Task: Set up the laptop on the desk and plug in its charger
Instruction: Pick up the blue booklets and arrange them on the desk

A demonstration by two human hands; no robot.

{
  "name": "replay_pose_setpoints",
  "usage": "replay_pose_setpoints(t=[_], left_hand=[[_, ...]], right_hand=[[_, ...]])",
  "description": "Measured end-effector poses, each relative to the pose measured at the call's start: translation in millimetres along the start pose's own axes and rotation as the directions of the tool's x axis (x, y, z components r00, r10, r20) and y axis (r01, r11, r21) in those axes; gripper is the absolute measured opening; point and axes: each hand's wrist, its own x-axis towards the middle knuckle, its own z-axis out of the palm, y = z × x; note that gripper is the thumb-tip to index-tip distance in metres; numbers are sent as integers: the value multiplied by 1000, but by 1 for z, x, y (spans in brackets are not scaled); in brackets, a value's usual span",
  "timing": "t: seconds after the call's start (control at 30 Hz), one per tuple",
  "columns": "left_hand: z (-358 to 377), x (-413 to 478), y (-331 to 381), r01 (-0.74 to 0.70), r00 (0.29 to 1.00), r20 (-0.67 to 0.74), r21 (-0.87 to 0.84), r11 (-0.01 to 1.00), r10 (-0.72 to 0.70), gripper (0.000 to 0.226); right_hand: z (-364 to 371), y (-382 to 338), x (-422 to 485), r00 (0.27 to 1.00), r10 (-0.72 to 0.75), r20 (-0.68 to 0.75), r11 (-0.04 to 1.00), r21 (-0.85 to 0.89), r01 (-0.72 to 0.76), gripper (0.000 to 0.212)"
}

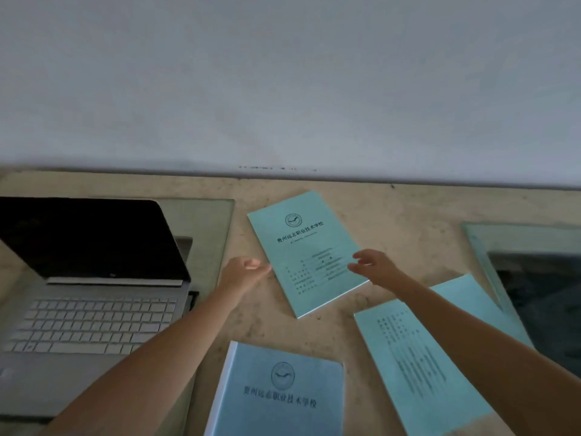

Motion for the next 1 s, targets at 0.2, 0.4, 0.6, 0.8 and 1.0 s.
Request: replay_pose_setpoints(t=[0.2,0.4,0.6,0.8,1.0], left_hand=[[25,58,12,83,984,-150,-68,994,-92,67],[52,74,16,59,979,-193,-35,998,-65,65],[52,77,25,85,971,-132,-589,804,-200,49],[58,54,25,384,923,245,-594,707,-295,19],[35,25,21,345,937,269,-614,710,-223,14]], right_hand=[[2,13,71,998,-31,-63,991,-129,22,53],[7,5,90,993,-103,-55,987,-126,96,55],[22,14,77,986,-162,-35,967,-206,152,63],[33,8,67,988,-146,-42,982,-130,139,70],[36,10,44,999,-35,24,971,236,28,61]])
